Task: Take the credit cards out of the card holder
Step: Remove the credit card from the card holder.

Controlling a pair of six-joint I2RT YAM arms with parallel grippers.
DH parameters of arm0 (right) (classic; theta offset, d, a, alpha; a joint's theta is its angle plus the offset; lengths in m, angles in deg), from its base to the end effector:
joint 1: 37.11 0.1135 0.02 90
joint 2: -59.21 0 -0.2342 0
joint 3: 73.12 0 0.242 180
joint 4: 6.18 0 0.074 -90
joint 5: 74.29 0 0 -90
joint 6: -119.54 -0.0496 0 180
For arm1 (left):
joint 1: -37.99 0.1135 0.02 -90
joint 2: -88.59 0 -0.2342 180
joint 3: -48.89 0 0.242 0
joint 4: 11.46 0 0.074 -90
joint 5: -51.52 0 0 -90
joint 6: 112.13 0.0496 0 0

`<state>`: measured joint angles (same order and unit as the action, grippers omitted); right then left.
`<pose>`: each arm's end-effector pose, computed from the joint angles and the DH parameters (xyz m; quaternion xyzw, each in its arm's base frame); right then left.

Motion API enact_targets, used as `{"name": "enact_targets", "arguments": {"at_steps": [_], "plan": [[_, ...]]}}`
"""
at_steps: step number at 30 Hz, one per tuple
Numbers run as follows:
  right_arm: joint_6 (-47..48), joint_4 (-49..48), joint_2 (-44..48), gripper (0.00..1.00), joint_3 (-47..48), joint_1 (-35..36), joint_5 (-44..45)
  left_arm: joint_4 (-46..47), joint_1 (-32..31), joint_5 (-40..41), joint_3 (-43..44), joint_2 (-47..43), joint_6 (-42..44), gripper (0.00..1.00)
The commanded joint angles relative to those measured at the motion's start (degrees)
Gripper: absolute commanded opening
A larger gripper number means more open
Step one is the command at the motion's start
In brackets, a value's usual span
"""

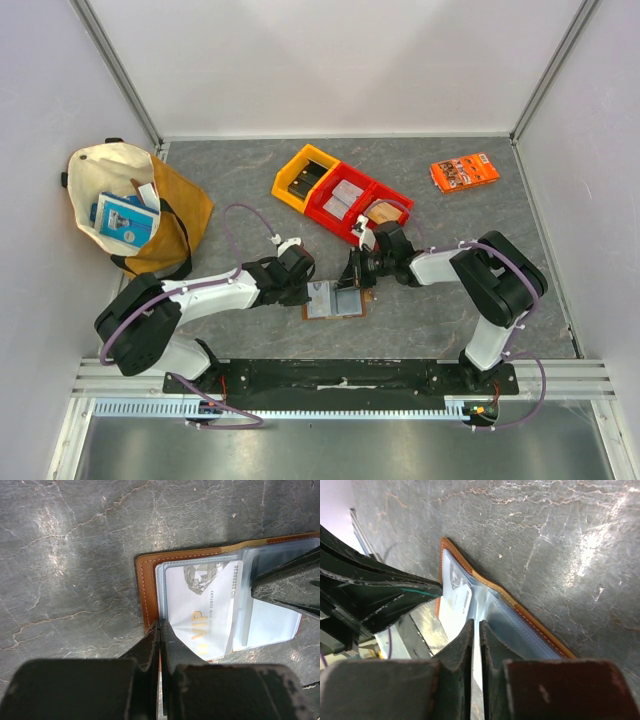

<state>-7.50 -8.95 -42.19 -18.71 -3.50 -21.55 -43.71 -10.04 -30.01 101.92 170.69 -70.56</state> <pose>0.2438 0.1981 0.0870 -0.0981 0.8763 0.4532 0.1306 0.1782 -0.1872 0.1199 -0.0217 0.9661 -0.1366 0.2179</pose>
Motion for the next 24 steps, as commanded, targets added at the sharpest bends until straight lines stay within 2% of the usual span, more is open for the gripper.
{"name": "enact_targets", "arguments": {"at_steps": [1, 8, 16, 21, 24], "plan": [[-3.7, -7.1, 0.7, 0.17, -2.3, 0.1, -2.3, -7.7, 0.0, 1.9, -3.8, 3.5, 2.0, 0.02], [-6.0, -10.2, -1.7, 0.23, -2.2, 1.0, -2.6, -7.0, 0.0, 1.1, -3.5, 3.9, 2.4, 0.02], [-7.1, -12.3, -4.1, 0.23, -1.9, 2.3, -2.9, -6.7, 0.0, 0.9, -3.5, 4.2, 2.5, 0.02], [-7.6, -13.3, -4.9, 0.2, -1.9, 2.4, -4.0, -6.5, -0.1, 0.8, -3.5, 4.5, 2.5, 0.02], [-7.6, -14.0, -5.1, 0.12, -2.2, 2.5, -4.7, -6.5, 0.0, 0.7, -3.3, 4.8, 2.6, 0.02]]}}
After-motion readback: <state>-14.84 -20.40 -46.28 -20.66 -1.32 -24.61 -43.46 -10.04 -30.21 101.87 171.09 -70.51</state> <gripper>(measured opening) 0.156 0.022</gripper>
